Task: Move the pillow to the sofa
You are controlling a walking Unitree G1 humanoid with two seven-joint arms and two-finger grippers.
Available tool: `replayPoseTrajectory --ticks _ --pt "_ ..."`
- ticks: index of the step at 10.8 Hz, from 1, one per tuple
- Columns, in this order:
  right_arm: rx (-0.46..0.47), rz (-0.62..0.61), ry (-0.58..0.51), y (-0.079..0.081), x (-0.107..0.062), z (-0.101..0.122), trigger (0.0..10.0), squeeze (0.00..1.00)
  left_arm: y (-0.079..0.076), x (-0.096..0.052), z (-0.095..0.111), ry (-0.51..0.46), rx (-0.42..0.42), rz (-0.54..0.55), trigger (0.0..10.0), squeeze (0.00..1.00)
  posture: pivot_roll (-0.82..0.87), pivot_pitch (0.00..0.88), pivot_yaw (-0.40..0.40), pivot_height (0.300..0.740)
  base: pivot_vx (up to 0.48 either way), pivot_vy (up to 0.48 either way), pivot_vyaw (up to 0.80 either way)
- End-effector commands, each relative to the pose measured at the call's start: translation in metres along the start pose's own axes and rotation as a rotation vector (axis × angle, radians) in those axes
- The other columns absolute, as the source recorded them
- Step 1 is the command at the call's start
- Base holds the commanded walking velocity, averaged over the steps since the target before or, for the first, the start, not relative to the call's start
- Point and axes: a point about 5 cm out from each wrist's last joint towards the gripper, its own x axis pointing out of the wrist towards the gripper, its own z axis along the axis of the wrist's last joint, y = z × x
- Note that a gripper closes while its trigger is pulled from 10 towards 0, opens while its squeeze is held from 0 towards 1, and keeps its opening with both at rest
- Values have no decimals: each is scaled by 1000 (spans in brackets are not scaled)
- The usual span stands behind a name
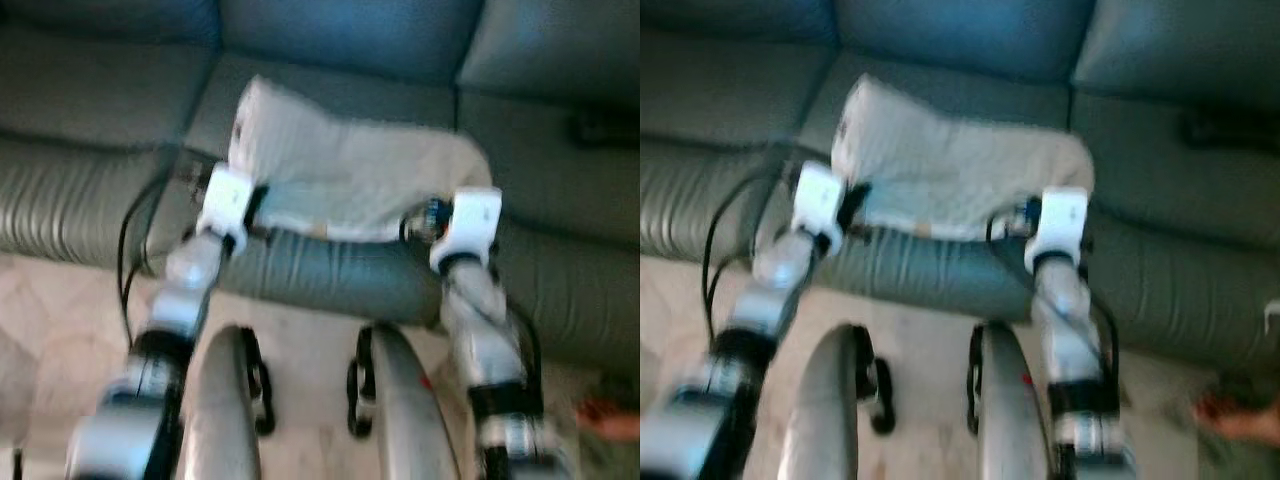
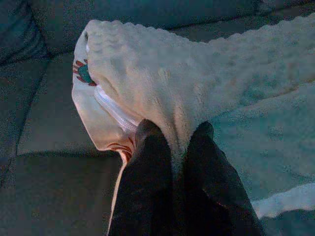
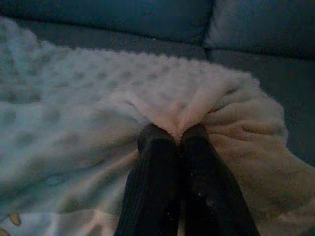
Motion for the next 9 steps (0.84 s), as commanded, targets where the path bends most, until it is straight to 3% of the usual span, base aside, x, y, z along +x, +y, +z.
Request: replayPoseTrajectory --ticks 1,2,3,5,6,9 --pt "21 16 65 0 1 -14 10000 0 1 3 -7 41 38 -3 10000 0 -66 474 2 626 0 0 0" --pt "39 41 83 4 7 -15 10000 0 6 10 1 36 64 9 10000 0 -63 479 5 626 0 0 0" --pt "75 77 65 16 12 -8 10000 0 19 17 13 20 145 56 10000 0 -66 479 4 626 0 0 0" --pt "94 145 47 31 14 -4 10000 0 36 16 14 38 176 125 10000 0 -67 476 -5 626 0 0 0" --pt "100 227 38 42 9 -3 10000 0 54 9 10 58 190 188 10000 0 -68 477 -14 626 0 0 0" --pt "53 239 103 32 -2 -16 10000 0 67 -10 -13 109 194 251 10000 0 -75 472 -31 626 0 0 0"
